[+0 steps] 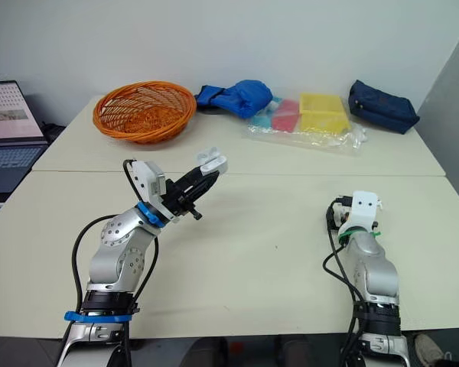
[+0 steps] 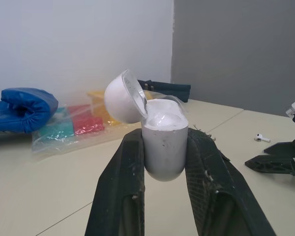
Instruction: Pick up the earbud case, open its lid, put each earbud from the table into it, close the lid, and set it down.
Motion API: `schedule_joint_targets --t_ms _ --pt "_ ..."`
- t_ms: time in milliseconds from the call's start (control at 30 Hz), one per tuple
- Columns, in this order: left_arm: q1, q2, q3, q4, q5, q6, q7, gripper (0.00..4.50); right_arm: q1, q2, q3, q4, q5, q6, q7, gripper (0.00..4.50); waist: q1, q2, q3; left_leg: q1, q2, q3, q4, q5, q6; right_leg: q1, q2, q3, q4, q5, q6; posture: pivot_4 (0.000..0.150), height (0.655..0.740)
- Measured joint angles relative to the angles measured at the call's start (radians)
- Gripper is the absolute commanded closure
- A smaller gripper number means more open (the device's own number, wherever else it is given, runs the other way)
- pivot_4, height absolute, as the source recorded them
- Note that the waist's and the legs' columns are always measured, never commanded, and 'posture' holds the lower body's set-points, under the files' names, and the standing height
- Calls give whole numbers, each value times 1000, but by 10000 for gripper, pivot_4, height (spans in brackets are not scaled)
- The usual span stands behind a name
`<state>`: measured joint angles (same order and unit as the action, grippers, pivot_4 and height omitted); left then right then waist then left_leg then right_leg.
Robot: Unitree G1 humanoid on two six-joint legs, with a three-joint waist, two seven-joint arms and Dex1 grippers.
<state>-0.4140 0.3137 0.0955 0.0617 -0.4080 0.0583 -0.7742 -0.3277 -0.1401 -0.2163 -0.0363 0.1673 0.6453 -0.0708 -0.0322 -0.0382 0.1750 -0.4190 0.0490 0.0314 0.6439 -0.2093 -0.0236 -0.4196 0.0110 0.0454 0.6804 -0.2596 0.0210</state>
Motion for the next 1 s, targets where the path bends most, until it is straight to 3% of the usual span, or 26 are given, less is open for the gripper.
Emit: schedule_joint_targets --t_ms 367,633,800,900,1000 --pt "-33 3 -4 10 0 -1 -1 37504 19 29 12 1 -22 -43 -1 40636 -3 0 0 2 1 0 0 0 0 1 1 0 0 0 0 1500 7400" --pt "-33 3 -4 23 0 -5 -2 37504 7 -3 15 36 -30 -66 37 40901 -3 0 0 1 0 1 0 0 0 1 1 1 0 0 0 1500 7400" --pt "-17 4 -4 23 0 -7 -5 37504 36 -65 51 2 21 -46 198 40901 -3 0 0 1 1 1 -1 0 0 0 1 1 0 0 0 1500 7400" --pt "-4 6 -11 22 -1 -7 -24 37504 55 -201 143 -85 86 -8 417 40901 -1 2 1 0 0 1 -1 0 0 0 1 1 -1 0 0 1500 7400" --pt "28 26 -11 18 -6 -9 -55 37504 92 -520 208 -209 154 23 734 40901 4 4 2 0 -1 0 -1 0 0 1 -2 -1 -3 0 1 1500 7400"
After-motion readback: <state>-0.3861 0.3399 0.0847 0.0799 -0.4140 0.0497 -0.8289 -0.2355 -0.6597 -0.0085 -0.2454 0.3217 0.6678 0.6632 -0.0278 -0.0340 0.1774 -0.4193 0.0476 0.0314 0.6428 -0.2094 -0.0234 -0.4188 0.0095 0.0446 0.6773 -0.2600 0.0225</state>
